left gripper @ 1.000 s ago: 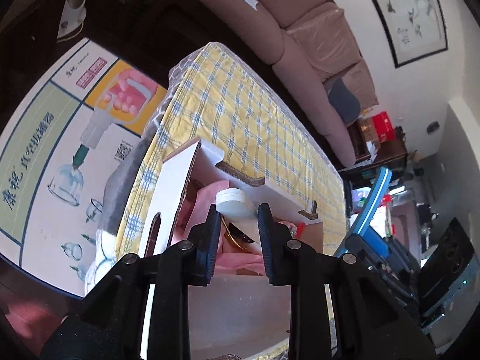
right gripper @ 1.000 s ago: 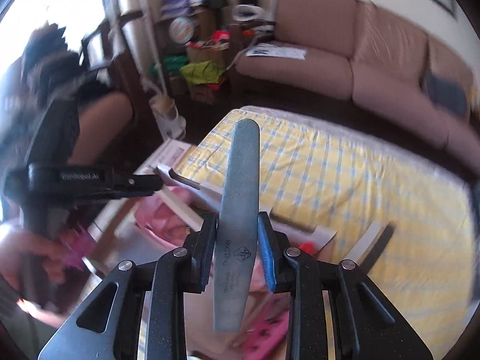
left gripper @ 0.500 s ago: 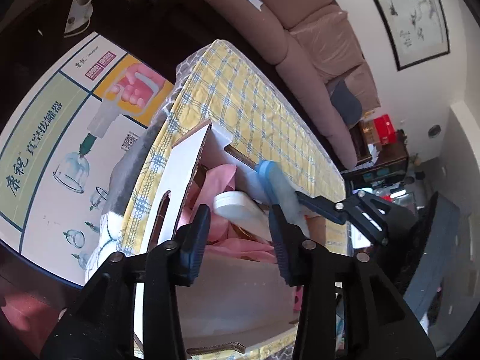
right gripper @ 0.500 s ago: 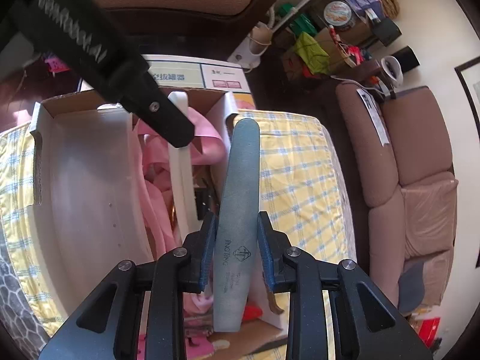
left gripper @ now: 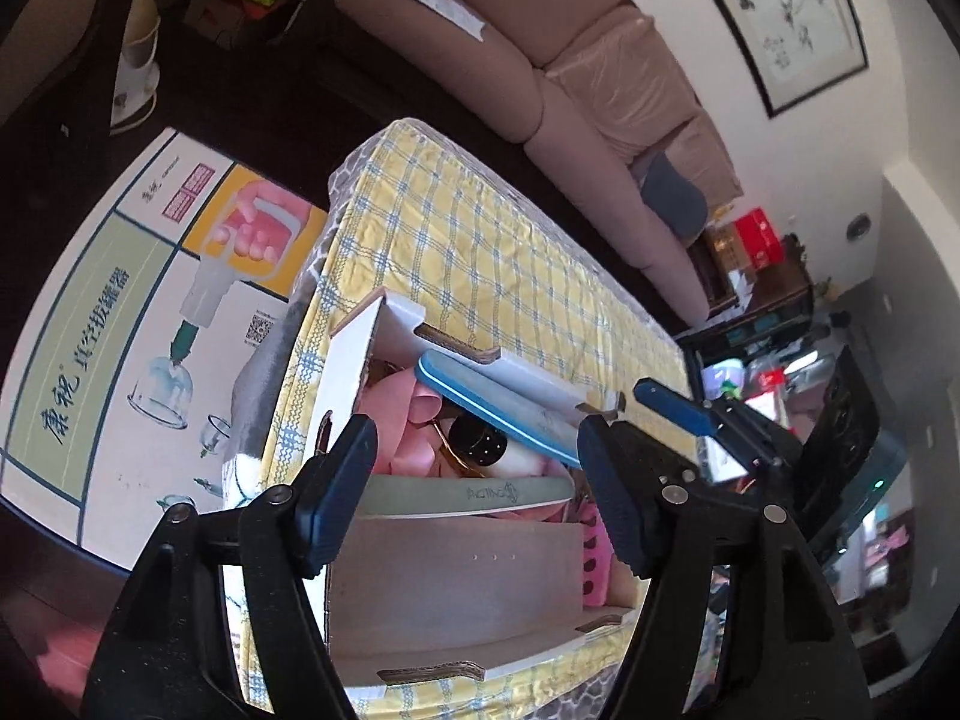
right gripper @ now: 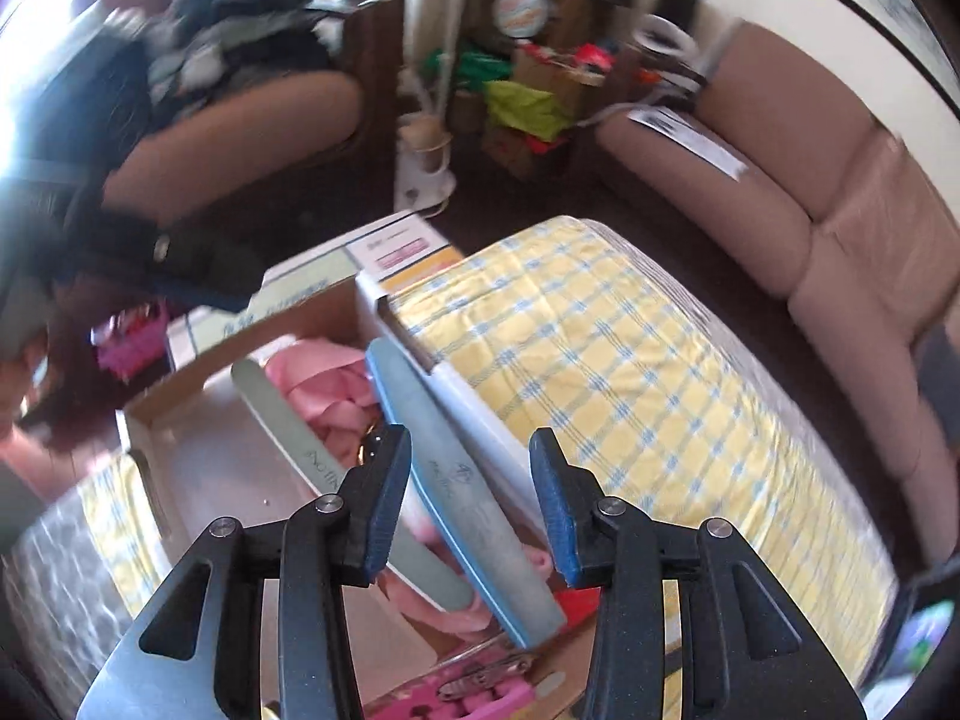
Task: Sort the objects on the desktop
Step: 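Open both tools to drop the cream and light blue files into the box, then reach the left tool to the grey emery board and grasp it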
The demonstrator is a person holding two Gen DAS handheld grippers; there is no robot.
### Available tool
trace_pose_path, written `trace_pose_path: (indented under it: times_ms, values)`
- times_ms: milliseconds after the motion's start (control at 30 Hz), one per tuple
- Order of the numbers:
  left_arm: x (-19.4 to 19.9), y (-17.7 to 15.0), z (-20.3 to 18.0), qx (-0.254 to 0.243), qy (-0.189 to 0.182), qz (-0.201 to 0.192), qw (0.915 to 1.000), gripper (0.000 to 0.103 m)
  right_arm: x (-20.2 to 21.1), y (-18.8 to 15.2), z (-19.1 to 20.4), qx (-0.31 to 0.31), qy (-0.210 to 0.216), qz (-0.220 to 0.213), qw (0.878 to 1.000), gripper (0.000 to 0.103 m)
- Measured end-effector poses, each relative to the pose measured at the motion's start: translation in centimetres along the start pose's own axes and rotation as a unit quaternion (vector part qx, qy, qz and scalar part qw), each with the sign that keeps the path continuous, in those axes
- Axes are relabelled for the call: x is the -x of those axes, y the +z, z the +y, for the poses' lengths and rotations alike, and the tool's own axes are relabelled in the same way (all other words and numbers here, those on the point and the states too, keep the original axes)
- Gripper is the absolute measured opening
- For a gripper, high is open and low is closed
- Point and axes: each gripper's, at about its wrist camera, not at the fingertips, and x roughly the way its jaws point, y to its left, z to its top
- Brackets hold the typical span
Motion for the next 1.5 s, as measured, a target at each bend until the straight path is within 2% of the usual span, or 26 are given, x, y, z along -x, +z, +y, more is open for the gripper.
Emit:
trace_pose_path:
  times_ms: [133, 233, 300, 333, 533, 667, 800, 867, 933, 1000, 1100, 1167, 1200, 1233, 1300, 1367, 1433, 1467, 1500]
  values:
    - [-0.5, -1.0, -3.4, -0.076, 0.054, -0.003, 0.9956, 0.069, 2.3, -1.5, -0.8, -0.055, -0.017, -0.008, 0.998, 0.042]
    - [-0.8, -1.8, -5.5, -0.120, 0.084, -0.008, 0.9891, 0.078, 2.9, -2.5, -1.9, -0.084, -0.033, -0.004, 0.996, 0.051]
    - [-0.8, -2.4, -7.0, -0.151, 0.102, -0.014, 0.9831, 0.080, 3.7, -3.7, -2.6, -0.109, -0.044, -0.011, 0.993, 0.076]
    - [-0.8, -2.7, -7.6, -0.163, 0.108, -0.016, 0.9805, 0.083, 4.3, -4.3, -2.8, -0.120, -0.045, -0.018, 0.992, 0.078]
    - [-1.2, -4.0, -9.9, -0.200, 0.123, -0.023, 0.9718, 0.102, 6.9, -7.3, -4.7, -0.169, -0.053, -0.037, 0.984, 0.092]
    - [-1.9, -4.7, -10.6, -0.206, 0.126, -0.015, 0.9702, 0.103, 8.6, -9.1, -5.3, -0.185, -0.050, -0.042, 0.981, 0.100]
    - [-2.7, -5.0, -11.8, -0.216, 0.122, -0.007, 0.9686, 0.103, 9.3, -10.7, -6.0, -0.209, -0.051, -0.036, 0.976, 0.102]
    - [-3.1, -4.6, -12.8, -0.225, 0.120, -0.002, 0.9669, 0.103, 9.7, -12.0, -6.9, -0.231, -0.052, -0.039, 0.971, 0.102]
    - [-3.7, -4.0, -14.7, -0.251, 0.129, -0.005, 0.9594, 0.103, 10.0, -13.3, -8.0, -0.263, -0.053, -0.043, 0.962, 0.102]
    - [-4.8, -3.3, -17.0, -0.280, 0.143, -0.003, 0.9492, 0.103, 10.0, -15.0, -9.5, -0.301, -0.061, -0.046, 0.951, 0.102]
    - [-7.9, -1.7, -20.0, -0.298, 0.142, 0.025, 0.9436, 0.103, 9.5, -17.4, -12.1, -0.355, -0.076, -0.044, 0.931, 0.102]
    - [-10.5, -1.1, -22.0, -0.317, 0.143, 0.048, 0.9366, 0.101, 9.0, -18.4, -13.7, -0.382, -0.080, -0.046, 0.920, 0.102]
    - [-12.2, -1.0, -23.1, -0.329, 0.149, 0.064, 0.9301, 0.098, 8.8, -18.6, -14.1, -0.386, -0.083, -0.046, 0.917, 0.102]
    - [-14.1, -1.1, -24.2, -0.346, 0.163, 0.081, 0.9205, 0.091, 8.7, -18.8, -14.5, -0.386, -0.085, -0.045, 0.918, 0.102]
    - [-18.0, -1.5, -25.8, -0.380, 0.192, 0.115, 0.8977, 0.084, 8.4, -19.1, -14.5, -0.372, -0.089, -0.046, 0.923, 0.102]
    - [-21.6, -2.1, -27.0, -0.403, 0.219, 0.148, 0.8760, 0.071, 8.1, -19.6, -14.4, -0.362, -0.091, -0.042, 0.927, 0.102]
    - [-24.7, -2.8, -27.5, -0.428, 0.244, 0.165, 0.8545, 0.067, 7.8, -20.3, -14.6, -0.358, -0.085, -0.041, 0.929, 0.102]
    - [-26.1, -3.1, -27.7, -0.433, 0.252, 0.177, 0.8471, 0.063, 7.7, -20.8, -14.7, -0.360, -0.084, -0.041, 0.928, 0.102]
    - [-27.4, -3.3, -27.8, -0.434, 0.255, 0.190, 0.8433, 0.061, 7.8, -21.2, -14.9, -0.363, -0.082, -0.042, 0.927, 0.102]
